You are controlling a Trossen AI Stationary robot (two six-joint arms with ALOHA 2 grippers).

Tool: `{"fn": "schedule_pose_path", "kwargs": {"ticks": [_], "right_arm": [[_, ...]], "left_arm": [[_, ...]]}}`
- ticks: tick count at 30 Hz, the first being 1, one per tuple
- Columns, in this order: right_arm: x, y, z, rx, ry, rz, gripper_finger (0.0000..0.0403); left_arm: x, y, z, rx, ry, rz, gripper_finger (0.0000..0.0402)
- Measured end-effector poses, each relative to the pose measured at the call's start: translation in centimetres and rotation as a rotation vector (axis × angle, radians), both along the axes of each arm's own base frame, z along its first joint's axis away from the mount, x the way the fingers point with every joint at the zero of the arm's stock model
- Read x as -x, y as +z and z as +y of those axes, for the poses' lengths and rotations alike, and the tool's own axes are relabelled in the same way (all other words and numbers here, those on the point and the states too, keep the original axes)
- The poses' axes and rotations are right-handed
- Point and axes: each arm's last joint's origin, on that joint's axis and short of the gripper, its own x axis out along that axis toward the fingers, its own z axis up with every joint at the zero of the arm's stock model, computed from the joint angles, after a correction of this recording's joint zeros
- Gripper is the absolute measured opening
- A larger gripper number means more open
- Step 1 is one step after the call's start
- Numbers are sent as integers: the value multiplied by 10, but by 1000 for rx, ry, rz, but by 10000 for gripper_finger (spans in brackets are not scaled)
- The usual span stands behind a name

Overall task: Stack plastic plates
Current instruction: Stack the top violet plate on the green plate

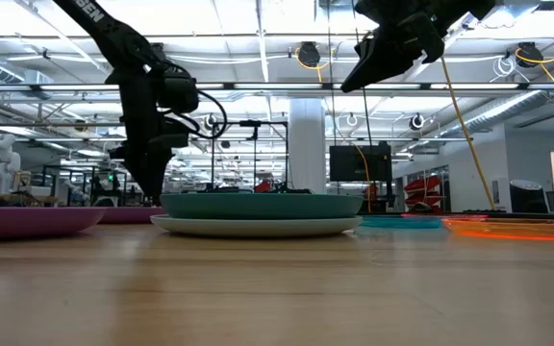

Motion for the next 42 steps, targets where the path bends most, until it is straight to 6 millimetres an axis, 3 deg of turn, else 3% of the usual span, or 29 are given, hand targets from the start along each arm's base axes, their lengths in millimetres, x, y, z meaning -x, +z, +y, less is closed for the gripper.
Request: {"fn": "schedule_pose_path", "kwargs": {"ticks": [6,17,23,35,42], "right_arm": [[0,-1,0,-11,-8,5,2],[0,-1,0,-13,-9,5,2],[0,-1,0,-13,-10,5,2],[0,-1,0,-11,-12,5,2],[1,-1,0,-12,-12,11,2]], "left_arm": [[-3,-8,3,-22,13,37,138],[-11,-41,10,12,11,126,138],[-15,-45,9,-17,-4,150,134],[-19,-43,1,-95,-13,223,15],[-22,-29,-16,-134,-62,276,11]]}}
